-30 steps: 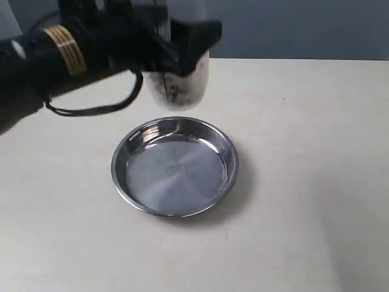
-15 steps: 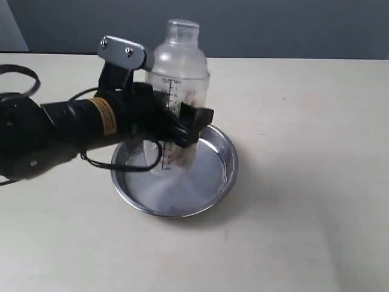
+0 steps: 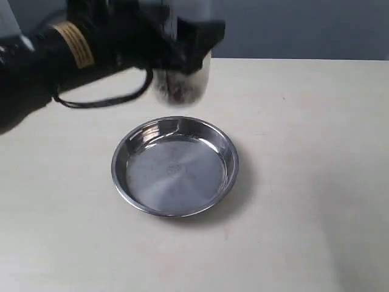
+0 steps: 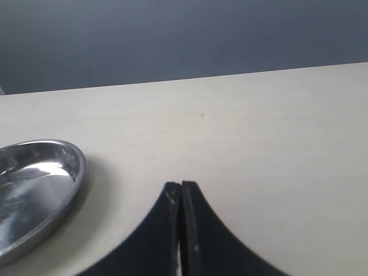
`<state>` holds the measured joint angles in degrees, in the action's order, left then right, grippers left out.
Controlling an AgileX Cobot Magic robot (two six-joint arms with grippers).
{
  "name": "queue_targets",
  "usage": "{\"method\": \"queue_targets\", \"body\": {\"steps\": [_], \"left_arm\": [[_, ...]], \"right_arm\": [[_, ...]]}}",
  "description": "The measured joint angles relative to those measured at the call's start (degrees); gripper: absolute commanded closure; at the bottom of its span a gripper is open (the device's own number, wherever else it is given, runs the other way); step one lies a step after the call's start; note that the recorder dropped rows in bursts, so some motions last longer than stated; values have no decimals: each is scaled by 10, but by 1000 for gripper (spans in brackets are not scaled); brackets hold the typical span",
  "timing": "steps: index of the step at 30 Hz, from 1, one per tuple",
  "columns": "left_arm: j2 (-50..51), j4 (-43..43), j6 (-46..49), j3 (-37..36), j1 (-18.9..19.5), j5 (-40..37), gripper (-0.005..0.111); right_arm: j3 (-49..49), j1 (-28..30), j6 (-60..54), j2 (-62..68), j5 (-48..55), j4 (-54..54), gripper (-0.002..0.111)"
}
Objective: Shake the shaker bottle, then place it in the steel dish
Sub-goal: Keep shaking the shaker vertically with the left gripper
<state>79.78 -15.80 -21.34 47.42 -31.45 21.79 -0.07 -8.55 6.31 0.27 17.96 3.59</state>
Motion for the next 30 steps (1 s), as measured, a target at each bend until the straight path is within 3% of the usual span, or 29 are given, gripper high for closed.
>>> {"method": "queue_targets", "body": {"steps": [3,6,9,12,15,18,20,23,26,30], "left_arm": [[31,16,1,-25,-8,30,106],[83,21,-10,-58,-10,-34,106],[33,5,2,-26,-10,-67,106],[-10,6,2,2,-12,-6,106],[46,17,-26,-50,-17,51,106],[105,10,-49,-93,-15,4,106],[63,2,-45,-76,-8,-11,106],[-1,0,-22,-34,-7,28,106],[31,12,-22,-53,-11,80,106],[55,7,-41,-69,-9,24,106]], "right_arm": [[0,0,0,0,0,0,109],[0,0,0,0,0,0,109],[0,0,0,0,0,0,109],[0,0,0,0,0,0,109],[0,0,0,0,-1,1,109],[0,0,1,0,0,1,109],[0,0,1,0,0,1,109],[0,0,1,0,0,1,109],[0,0,1,0,0,1,109],[0,0,1,0,-1,1,109]]}}
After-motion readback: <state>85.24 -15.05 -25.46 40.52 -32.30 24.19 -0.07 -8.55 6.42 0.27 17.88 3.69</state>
